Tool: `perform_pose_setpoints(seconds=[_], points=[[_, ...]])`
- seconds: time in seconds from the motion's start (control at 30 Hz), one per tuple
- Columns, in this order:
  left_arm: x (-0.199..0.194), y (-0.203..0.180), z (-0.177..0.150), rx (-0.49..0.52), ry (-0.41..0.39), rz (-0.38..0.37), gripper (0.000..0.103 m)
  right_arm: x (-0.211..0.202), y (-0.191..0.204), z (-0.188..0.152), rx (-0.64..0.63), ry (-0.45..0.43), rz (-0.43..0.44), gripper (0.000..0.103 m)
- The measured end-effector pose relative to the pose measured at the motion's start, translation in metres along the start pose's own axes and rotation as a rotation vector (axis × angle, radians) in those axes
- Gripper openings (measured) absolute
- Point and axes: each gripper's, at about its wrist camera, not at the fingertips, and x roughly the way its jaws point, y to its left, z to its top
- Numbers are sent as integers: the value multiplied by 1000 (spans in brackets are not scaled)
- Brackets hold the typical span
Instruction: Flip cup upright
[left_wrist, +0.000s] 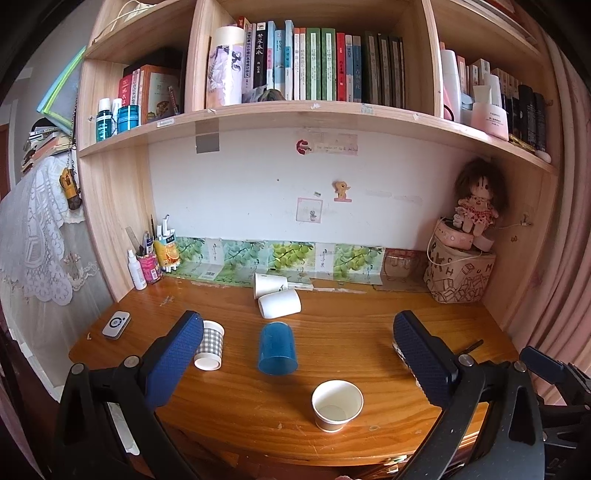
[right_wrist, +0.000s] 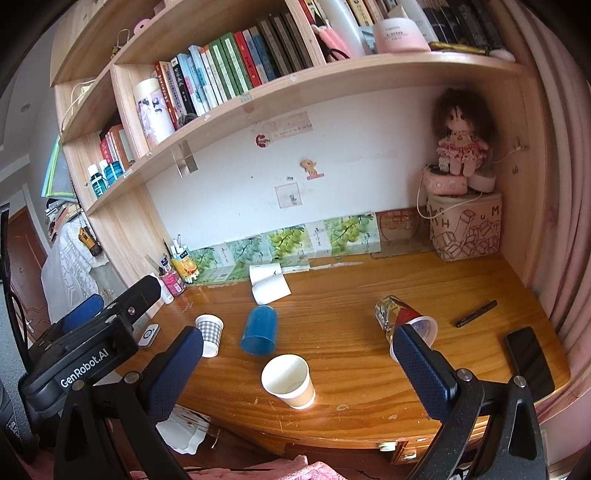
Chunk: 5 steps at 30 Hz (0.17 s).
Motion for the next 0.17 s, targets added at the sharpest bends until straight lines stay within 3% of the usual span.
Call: perform_pose_setpoints(seconds=[0.17], points=[[4,-7,0,32,9,-9,103,6,-8,1,40,11,-3,103]])
